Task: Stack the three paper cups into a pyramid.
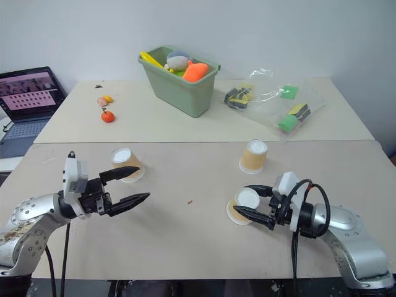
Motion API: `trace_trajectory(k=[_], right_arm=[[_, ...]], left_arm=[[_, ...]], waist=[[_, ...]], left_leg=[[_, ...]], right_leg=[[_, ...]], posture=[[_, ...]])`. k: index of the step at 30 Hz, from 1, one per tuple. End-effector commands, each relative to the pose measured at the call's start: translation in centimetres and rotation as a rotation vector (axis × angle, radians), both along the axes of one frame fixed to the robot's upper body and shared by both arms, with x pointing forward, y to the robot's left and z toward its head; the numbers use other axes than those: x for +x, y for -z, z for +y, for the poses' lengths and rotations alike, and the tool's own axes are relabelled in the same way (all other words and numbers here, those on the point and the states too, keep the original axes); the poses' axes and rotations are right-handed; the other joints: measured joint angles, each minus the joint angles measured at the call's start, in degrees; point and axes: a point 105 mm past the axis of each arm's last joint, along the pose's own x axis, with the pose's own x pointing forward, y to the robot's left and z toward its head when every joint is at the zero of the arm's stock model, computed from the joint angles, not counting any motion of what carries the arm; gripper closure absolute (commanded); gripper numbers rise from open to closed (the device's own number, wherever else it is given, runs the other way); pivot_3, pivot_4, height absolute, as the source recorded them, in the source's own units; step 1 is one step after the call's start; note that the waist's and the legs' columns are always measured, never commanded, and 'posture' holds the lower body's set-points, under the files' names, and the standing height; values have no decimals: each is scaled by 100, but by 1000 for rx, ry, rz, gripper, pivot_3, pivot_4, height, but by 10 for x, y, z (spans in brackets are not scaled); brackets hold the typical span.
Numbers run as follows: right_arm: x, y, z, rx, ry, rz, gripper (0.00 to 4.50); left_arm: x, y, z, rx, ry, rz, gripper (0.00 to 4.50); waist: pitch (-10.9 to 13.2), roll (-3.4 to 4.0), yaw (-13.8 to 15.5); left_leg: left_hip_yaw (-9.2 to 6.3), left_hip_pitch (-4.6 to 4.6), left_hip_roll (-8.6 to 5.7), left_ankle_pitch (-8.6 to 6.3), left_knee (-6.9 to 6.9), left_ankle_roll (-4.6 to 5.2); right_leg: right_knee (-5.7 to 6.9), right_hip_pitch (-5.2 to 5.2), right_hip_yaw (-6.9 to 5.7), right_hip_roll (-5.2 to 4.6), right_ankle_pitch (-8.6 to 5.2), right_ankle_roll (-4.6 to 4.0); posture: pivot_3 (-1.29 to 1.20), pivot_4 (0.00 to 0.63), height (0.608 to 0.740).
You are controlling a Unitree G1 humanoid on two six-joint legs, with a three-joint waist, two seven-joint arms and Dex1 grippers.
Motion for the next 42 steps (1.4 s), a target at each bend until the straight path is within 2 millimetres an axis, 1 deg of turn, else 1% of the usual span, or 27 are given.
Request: trace_trajectory(k=[1, 4, 6, 8, 10, 11, 12, 14, 17, 21, 24, 28, 31, 33, 34, 35, 36, 39, 42], right_arm=[[9, -20, 15, 30, -60, -56, 1708], [11, -34, 40, 67, -175, -63, 1708], [9, -36, 56, 96, -254, -23, 1708], [8, -36, 64, 109, -297, 12, 1708], [9, -31, 73, 106, -334, 45, 1708], [11, -29, 76, 100, -354, 47, 1708], [15, -26, 80, 88, -366, 44, 1708], [28, -21, 95, 72, -391, 17, 1708], [39, -21, 112, 56, -431, -18, 1708], [51, -29, 135, 58, -490, -79, 1708], [57, -37, 147, 65, -520, -112, 1708], [61, -41, 157, 72, -544, -127, 1708], [66, -34, 160, 44, -534, -148, 1708], [65, -28, 158, 37, -539, -141, 706], [68, -26, 158, 33, -521, -145, 610], [71, -24, 157, 30, -497, -144, 192], [73, -24, 157, 30, -479, -144, 62], [78, -24, 153, 41, -438, -141, 62], [83, -37, 145, 88, -396, -134, 62]], left_arm=[[-4, -10, 5, -1, -17, -42, 0], [-7, -9, 4, -2, -24, -42, 0], [-9, -7, 3, 1, -27, -43, 0], [-11, -7, 2, 2, -30, -44, 0], [-13, -7, 3, 3, -48, -50, 0], [-14, -7, 4, 2, -57, -53, 0], [-15, -7, 5, -1, -73, -56, 0], [-19, -6, 11, -1, -110, -58, 0], [-24, -2, 14, 22, -130, -62, 0], [-28, 5, 25, 41, -179, -65, 0], [-31, 11, 33, 43, -214, -58, 0], [-33, 15, 35, 40, -231, -60, 0], [-33, 15, 35, 32, -235, -69, 0], [-33, 15, 34, 30, -234, -75, 0], [-32, 15, 34, 28, -234, -78, 0], [-32, 15, 34, 27, -233, -80, 0], [-31, 15, 33, 25, -232, -83, 0], [-28, 15, 32, 19, -224, -87, 0], [-25, 15, 28, 9, -205, -87, 0]], waist=[[0, 0, -13], [0, 0, -23], [0, 0, -6], [0, 0, 4], [0, 0, 30], [-1, -2, 33], [-4, -7, 20], [-6, -12, -30], [-6, -11, -70], [-6, -10, -96], [-6, -10, -97], [-6, -10, -111], [-6, -10, -122], [-6, -10, -134], [-6, -10, -140], [-6, -10, -147], [-6, -10, -155], [-6, -10, -159], [-6, -9, -162]], left_leg=[[1, 0, 0, 0, 0, 0], [3, 2, 5, 0, 0, 0], [3, -1, 13, 0, -1, 0], [2, -5, 17, 0, -2, 0], [2, -5, 15, -1, -2, 1], [2, -3, 14, -2, 1, 1], [2, -5, 12, -2, 4, 0], [6, -26, 11, -1, 7, -4], [14, -30, 24, 5, -3, -19], [15, -28, 36, 6, -3, -20], [15, -28, 40, 8, -1, -23], [15, -27, 51, 8, -1, -24], [15, -28, 57, 8, -2, -25], [15, -28, 58, 7, -2, -27], [15, -29, 57, 8, -2, -28], [15, -29, 58, 8, -2, -28], [15, -29, 58, 8, -2, -27], [15, -28, 59, 8, -2, -29], [15, -27, 62, 10, -2, -32]], right_leg=[[0, 0, 0, 0, 0, 0], [0, -2, 1, 4, 3, -4], [-1, -5, 1, 12, 5, -9], [-2, -11, 1, 17, 9, -16], [-5, -17, 1, 17, 32, -53], [-8, -26, 1, 16, 34, -55], [-8, -41, 2, 16, 37, -58], [-6, -71, 6, 16, 44, -66], [-3, -93, 11, 26, 51, -76], [-2, -94, 15, 42, 56, -86], [0, -94, 16, 48, 58, -88], [-1, -94, 18, 61, 61, -92], [1, -99, 17, 67, 63, -97], [1, -100, 17, 68, 64, -98], [0, -102, 18, 68, 65, -100], [1, -102, 18, 68, 65, -100], [1, -103, 18, 68, 66, -101], [3, -104, 18, 70, 68, -105], [5, -104, 18, 73, 71, -109]], posture=[[0, 150, 740], [0, 150, 740], [0, 150, 740], [0, 150, 740], [0, 150, 740], [0, 150, 740], [0, 150, 740], [0, 150, 740], [0, 150, 740], [0, 150, 740], [0, 150, 740], [0, 150, 740], [0, 150, 740], [0, 150, 740], [0, 150, 740], [0, 150, 740], [0, 150, 740], [0, 150, 740], [0, 150, 740]])
